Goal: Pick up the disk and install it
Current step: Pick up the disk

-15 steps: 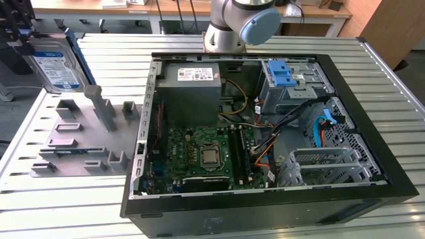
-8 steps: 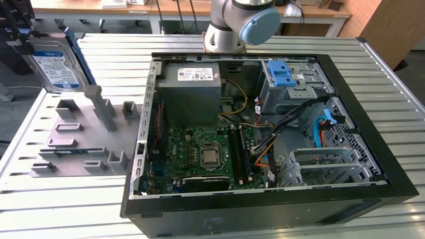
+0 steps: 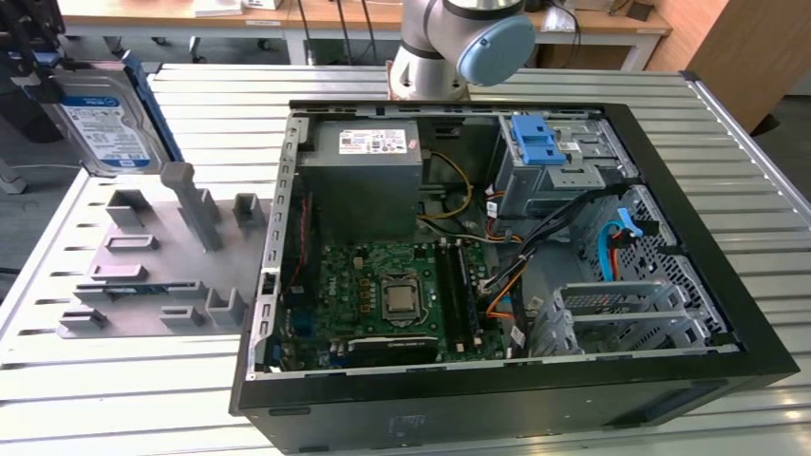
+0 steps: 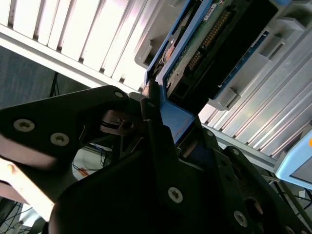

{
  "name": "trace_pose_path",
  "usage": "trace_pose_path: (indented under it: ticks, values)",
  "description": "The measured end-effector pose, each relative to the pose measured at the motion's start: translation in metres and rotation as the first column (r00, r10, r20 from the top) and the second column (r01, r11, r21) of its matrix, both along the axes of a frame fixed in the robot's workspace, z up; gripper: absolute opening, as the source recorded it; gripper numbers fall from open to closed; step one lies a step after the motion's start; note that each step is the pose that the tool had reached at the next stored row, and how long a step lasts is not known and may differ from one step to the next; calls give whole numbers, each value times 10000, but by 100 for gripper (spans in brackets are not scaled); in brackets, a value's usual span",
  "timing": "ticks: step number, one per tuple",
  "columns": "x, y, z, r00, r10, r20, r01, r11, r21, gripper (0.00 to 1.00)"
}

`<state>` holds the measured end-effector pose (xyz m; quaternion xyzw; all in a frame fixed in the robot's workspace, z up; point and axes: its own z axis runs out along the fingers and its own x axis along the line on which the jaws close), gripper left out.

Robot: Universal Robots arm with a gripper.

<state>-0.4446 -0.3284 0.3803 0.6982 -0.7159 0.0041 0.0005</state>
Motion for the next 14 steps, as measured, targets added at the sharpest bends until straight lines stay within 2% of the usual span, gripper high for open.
trace_pose_path:
  ticks: [9, 14]
  values:
    - [0, 0, 25, 10000, 0, -1, 0, 10000, 0, 36]
    - [0, 0, 63, 10000, 0, 0, 0, 10000, -1, 36]
